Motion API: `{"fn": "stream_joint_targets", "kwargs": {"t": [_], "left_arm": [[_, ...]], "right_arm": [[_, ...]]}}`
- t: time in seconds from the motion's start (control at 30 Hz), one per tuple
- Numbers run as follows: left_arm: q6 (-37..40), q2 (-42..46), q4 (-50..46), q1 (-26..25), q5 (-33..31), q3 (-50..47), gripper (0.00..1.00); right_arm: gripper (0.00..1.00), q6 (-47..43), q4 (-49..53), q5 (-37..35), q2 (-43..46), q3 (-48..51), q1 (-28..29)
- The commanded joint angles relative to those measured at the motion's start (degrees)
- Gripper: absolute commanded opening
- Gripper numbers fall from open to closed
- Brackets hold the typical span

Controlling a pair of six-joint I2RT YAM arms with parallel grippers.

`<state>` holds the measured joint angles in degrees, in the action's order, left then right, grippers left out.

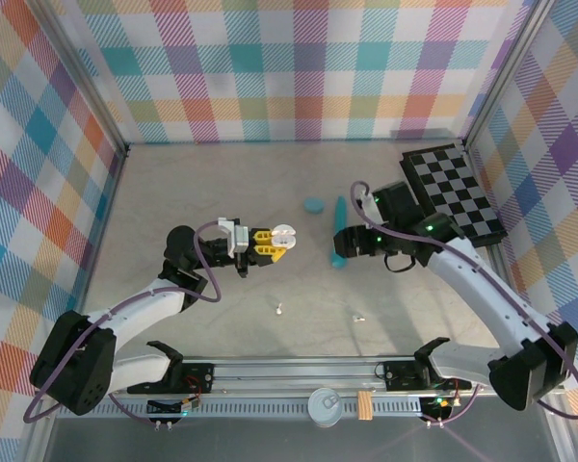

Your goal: Insert the wireless bluetooth earbuds into the charging case

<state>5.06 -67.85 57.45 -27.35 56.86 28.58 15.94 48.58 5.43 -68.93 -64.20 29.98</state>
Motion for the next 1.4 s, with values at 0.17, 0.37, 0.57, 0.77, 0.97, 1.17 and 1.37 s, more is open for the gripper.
{"fn": "stream_joint_targets", "kwargs": {"t": [0.17,0.37,0.57,0.77,0.97,1.17,1.37], "left_arm": [[0.5,0.9,3.1,-0.5,0.9,-0.4,0.04],[0.0,1.2,3.1,-0.5,1.4,-0.5,0.04],[-0.3,0.7,4.0,-0.6,1.8,-0.5,0.04],[-0.2,0.5,4.0,-0.5,1.9,-0.5,0.04],[-0.2,0.3,4.2,-0.6,1.9,-0.5,0.03],[0.0,-0.3,4.5,-0.5,2.1,-0.4,0.03],[-0.4,-0.9,5.8,-0.5,2.2,-0.7,0.03]], "right_arm": [[0.76,9.8,5.2,5.9,-7.6,12.4,0.6],[0.75,11.1,-1.8,8.9,-11.8,18.2,1.1],[0.75,11.4,-6.4,9.3,-15.8,20.4,2.0],[0.69,12.3,-6.8,10.2,-16.5,21.9,3.3],[0.67,14.5,-4.4,11.3,-14.5,22.3,5.8],[0.67,16.6,-2.8,12.5,-13.8,22.1,7.9],[0.66,17.4,1.3,9.0,-14.2,19.0,9.1]]}}
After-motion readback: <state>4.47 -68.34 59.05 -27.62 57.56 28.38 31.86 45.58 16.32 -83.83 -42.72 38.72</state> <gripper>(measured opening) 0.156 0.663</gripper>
